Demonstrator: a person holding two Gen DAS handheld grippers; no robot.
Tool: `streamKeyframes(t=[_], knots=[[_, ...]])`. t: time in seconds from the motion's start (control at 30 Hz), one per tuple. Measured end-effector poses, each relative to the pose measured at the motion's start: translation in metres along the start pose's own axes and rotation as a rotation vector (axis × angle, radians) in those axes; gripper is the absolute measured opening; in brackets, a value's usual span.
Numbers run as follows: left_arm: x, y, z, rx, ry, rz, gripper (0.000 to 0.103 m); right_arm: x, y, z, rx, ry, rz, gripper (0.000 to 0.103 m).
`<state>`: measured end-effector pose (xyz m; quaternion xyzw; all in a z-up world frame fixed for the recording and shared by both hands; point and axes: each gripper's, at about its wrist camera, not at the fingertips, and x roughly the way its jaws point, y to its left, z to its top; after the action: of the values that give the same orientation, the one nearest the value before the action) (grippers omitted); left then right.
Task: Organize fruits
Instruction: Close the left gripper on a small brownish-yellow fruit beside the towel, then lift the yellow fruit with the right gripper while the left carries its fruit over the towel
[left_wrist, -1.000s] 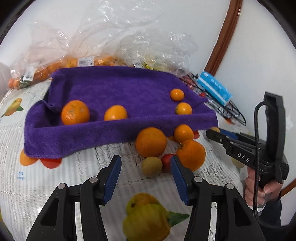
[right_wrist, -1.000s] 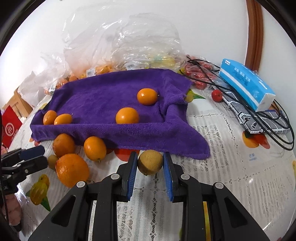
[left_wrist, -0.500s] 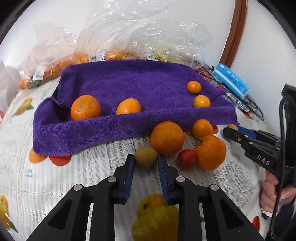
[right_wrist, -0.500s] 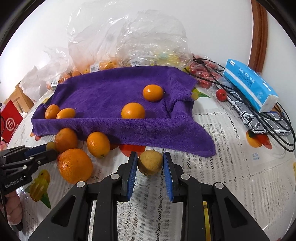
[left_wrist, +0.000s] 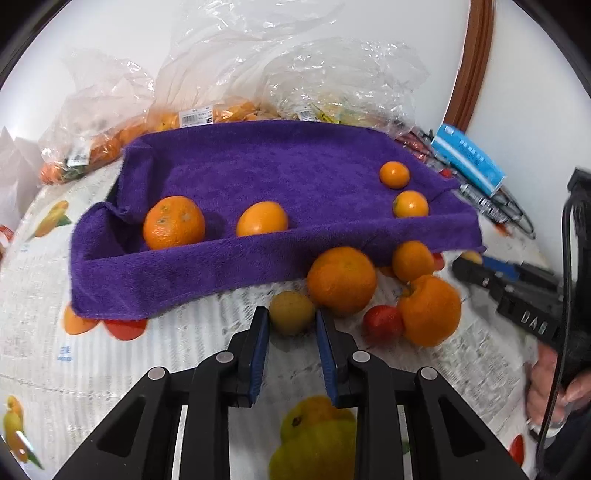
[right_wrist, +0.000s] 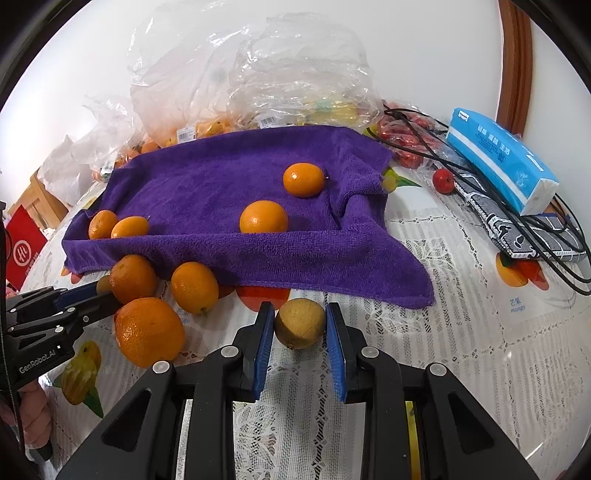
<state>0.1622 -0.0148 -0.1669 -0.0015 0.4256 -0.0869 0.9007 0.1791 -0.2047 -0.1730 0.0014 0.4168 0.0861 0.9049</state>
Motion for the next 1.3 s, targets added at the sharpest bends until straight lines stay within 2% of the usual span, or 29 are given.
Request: streamKeyframes(t=[0.1, 0.2, 0.27, 0.43, 0.47, 0.8, 1.0, 1.2, 1.3], knots=[[-0.006, 0.0, -0.007, 0.022, 0.006, 0.053, 0.025, 0.0, 0.001, 0.0, -0.001, -0.002, -0.004, 0.028], [-0.01, 0.003, -0.011, 0.016, 0.007, 0.05, 0.025, 0.0, 0.002, 0.0, -0.006, -0.001, -0.011, 0.028], [-0.009, 0.005, -0.01, 0.017, 0.009, 0.038, 0.031, 0.0, 0.003, 0.0, -0.011, -0.002, -0.016, 0.028], [-0.001, 0.0, -0.002, 0.05, 0.01, 0.077, 0.031, -0.001, 0.005, 0.0, -0.022, -0.004, -0.022, 0.028], [-0.001, -0.001, -0.001, 0.05, 0.009, 0.073, 0.025, -0.001, 0.005, 0.0, -0.023, -0.005, -0.022, 0.028], [-0.001, 0.0, -0.002, 0.041, 0.006, 0.06, 0.026, 0.0, 0.004, -0.001, -0.026, 0.0, -0.007, 0.028], [0.0, 0.003, -0.002, 0.027, 0.004, 0.048, 0.026, 0.004, -0.004, -0.003, 0.033, 0.016, 0.045, 0.028], [0.0, 0.006, -0.002, 0.014, -0.001, 0.027, 0.025, 0.004, 0.004, -0.003, -0.008, 0.021, 0.008, 0.028], [-0.002, 0.009, -0.002, 0.0, -0.009, 0.007, 0.025, 0.004, 0.003, -0.003, -0.01, 0.019, 0.017, 0.028]])
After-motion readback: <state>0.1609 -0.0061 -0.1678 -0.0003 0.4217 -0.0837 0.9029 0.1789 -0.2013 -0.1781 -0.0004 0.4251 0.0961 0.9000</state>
